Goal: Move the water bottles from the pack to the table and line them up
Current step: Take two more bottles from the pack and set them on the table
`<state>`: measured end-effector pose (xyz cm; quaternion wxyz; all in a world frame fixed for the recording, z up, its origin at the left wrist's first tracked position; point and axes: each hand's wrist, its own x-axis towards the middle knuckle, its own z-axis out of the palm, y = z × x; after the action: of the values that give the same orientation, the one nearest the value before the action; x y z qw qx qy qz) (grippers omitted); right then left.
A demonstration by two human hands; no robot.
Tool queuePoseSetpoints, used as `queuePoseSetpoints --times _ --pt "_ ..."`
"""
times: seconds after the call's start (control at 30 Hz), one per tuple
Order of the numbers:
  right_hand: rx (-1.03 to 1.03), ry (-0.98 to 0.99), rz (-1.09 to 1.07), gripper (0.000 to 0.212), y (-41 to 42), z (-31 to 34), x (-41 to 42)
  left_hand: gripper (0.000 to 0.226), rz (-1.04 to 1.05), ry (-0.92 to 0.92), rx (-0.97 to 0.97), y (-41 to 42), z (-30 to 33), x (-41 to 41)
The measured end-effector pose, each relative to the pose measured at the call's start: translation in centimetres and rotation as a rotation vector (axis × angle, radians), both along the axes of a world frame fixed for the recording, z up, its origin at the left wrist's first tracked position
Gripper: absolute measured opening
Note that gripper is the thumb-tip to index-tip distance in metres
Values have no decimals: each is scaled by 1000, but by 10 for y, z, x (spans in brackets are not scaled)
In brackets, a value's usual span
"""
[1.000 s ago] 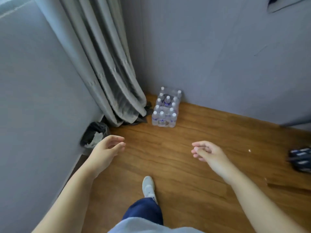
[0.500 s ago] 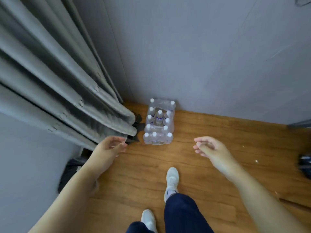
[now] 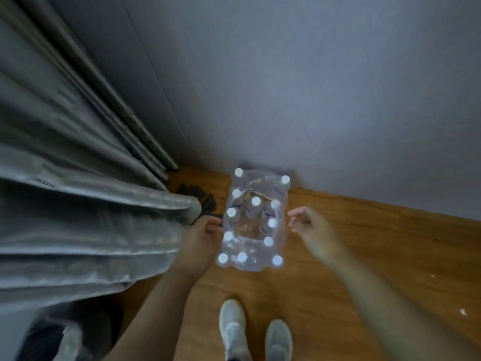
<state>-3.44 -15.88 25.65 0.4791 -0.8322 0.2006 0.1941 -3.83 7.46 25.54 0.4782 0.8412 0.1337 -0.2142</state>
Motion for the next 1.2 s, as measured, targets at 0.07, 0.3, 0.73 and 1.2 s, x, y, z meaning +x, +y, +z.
queuePoseSetpoints --times 0.07,0.3,0.73,1.2 --pt "-31 -13 17 23 10 -56 22 19 -43 16 12 -6 -54 19" --pt "-284 -103 222 24 37 -221 87 25 -174 -23 232 -16 -224 71" --pt "-662 -54 463 43 54 -285 111 31 -709 -340 1040 -35 -287 82" --pt "-609 -36 423 34 53 -240 104 39 -816 -375 1018 -31 -241 95"
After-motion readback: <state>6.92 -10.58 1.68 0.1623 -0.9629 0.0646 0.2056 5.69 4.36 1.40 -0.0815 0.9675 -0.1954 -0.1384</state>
